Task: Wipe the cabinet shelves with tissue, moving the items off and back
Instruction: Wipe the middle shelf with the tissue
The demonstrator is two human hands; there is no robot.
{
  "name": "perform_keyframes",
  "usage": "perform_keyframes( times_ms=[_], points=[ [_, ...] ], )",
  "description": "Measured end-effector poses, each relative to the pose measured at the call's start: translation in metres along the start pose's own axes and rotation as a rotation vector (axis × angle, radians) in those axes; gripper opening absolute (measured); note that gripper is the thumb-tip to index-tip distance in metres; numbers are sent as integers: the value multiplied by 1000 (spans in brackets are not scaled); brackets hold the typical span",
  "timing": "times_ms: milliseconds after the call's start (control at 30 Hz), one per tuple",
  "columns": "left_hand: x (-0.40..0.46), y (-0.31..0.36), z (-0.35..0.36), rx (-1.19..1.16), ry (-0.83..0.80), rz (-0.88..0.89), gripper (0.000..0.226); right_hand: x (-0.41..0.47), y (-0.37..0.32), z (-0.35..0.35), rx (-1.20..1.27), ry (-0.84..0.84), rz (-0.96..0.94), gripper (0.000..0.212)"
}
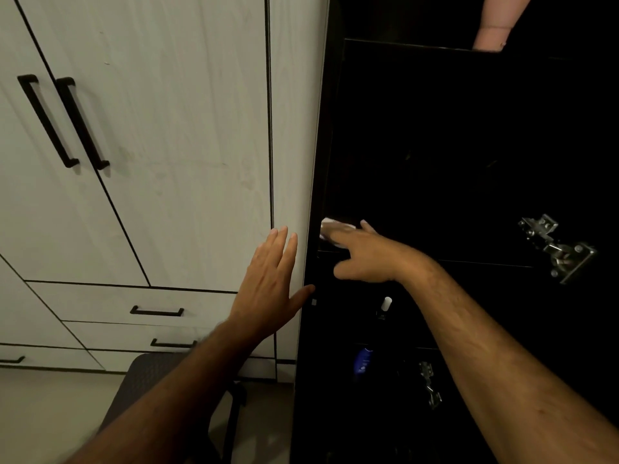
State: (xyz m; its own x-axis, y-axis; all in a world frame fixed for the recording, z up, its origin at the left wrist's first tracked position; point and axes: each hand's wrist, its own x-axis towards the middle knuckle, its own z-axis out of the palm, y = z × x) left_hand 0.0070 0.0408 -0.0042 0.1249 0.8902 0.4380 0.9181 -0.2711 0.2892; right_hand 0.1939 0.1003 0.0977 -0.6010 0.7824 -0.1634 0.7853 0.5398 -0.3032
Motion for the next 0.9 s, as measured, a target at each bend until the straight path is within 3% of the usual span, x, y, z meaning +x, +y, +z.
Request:
perform_keyframes(
  times_ms=[100, 200, 433, 600, 767, 900],
  points=[
    [-1, -5, 0, 3, 4, -14, 93, -25, 18, -3, 6, -50, -68, 78],
    [-4, -10, 1, 14, -2, -23, 96, -25, 31, -14, -30, -37, 13, 77],
    [-7, -3, 6, -4, -2, 2, 92, 10, -12, 10, -71, 46, 45, 97],
    [-8, -6, 6, 1, 4, -6, 93, -34, -3, 21, -142, 35, -72, 93],
    [-12, -8, 5, -8, 6, 0, 93, -28, 19, 0, -106, 4, 49, 92],
    [-12, -5, 4, -19, 6, -1, 93, 4, -7, -10, -9, -24, 79, 86]
  ],
)
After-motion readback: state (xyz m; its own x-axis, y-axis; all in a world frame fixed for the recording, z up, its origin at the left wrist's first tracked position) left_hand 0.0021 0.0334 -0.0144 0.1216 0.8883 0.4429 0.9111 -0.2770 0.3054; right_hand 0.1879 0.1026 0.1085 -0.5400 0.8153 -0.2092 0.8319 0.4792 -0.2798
